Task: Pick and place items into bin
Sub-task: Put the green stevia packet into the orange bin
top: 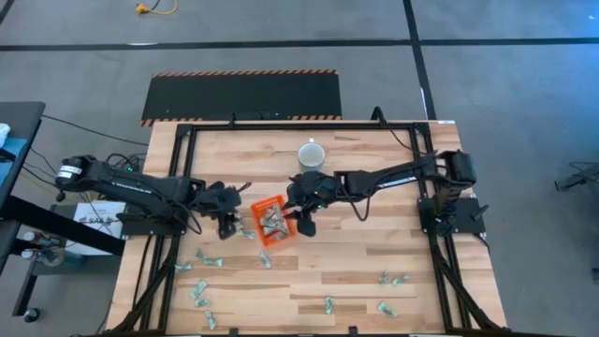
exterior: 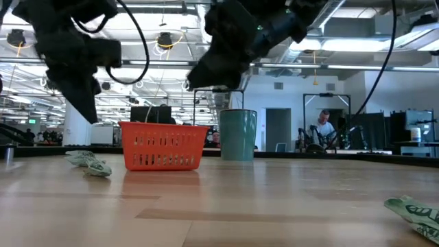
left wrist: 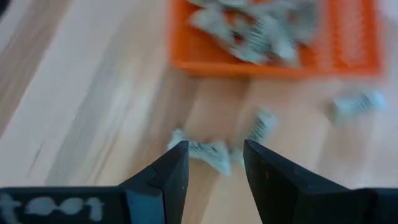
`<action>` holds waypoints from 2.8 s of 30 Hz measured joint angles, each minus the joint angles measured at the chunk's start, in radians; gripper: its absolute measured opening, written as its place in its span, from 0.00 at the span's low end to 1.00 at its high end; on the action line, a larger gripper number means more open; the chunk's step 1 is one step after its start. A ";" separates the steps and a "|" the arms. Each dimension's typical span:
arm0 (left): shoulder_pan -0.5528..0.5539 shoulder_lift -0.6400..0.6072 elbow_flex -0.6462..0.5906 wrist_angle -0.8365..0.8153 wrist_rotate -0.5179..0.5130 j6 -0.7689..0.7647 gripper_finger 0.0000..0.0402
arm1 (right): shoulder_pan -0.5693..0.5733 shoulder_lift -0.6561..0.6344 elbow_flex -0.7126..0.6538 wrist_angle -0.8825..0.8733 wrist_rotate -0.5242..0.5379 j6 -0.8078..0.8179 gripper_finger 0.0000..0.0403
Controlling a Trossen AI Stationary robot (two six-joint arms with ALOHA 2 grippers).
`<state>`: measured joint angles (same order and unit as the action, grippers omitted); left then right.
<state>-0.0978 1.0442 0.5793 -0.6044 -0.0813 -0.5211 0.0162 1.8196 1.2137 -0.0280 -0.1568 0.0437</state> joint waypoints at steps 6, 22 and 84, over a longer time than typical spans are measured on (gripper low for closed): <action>0.002 0.112 0.000 -0.005 -0.025 -0.323 0.35 | 0.021 -0.094 -0.001 -0.210 0.198 0.008 0.33; 0.002 0.343 0.001 0.168 0.108 -0.519 0.35 | 0.038 -0.213 -0.001 -0.408 0.297 -0.017 0.33; 0.004 0.339 0.047 0.055 0.018 -0.621 0.35 | 0.062 -0.197 -0.008 -0.432 0.297 -0.009 0.33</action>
<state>-0.0942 1.3830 0.6266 -0.5497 -0.0629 -1.1424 0.0784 1.6230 1.2053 -0.4595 0.1398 0.0345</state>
